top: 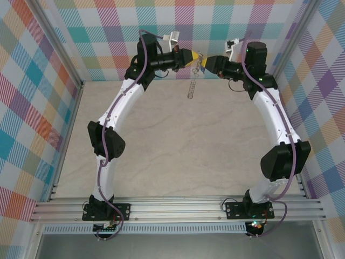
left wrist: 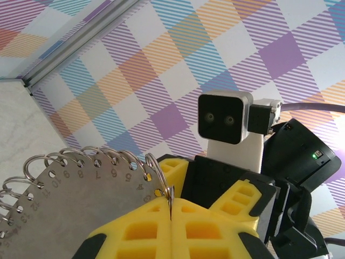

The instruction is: Put the keys on the keyring

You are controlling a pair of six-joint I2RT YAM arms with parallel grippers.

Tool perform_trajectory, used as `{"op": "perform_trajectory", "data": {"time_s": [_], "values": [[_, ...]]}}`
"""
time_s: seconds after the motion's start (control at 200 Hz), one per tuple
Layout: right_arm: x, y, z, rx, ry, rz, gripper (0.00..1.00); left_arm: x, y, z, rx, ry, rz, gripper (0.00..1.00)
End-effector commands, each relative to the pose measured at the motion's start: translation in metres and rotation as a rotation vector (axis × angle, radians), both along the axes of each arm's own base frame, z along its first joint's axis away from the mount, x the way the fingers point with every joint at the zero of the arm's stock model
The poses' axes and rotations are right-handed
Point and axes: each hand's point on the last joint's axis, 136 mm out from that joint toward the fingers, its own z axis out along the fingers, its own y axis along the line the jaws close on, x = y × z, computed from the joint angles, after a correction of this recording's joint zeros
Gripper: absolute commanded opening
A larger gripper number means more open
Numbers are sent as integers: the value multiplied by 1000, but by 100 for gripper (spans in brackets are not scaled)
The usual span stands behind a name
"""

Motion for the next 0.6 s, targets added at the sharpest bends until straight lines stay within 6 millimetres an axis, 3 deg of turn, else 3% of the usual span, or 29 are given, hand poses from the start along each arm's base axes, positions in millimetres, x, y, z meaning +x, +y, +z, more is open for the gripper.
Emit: {"op": "perform_trajectory", "data": {"time_s": [0.0, 0.26, 0.6], "values": [[2, 7, -4, -22, -6, 22, 45, -14, 9, 43, -55, -96, 0, 0], [-2, 11, -11, -31, 7, 42, 37, -12, 10, 43, -58, -96, 5, 0], [-8, 16, -7, -34, -17, 69, 4, -8, 10, 40, -60, -88, 11, 0]]}}
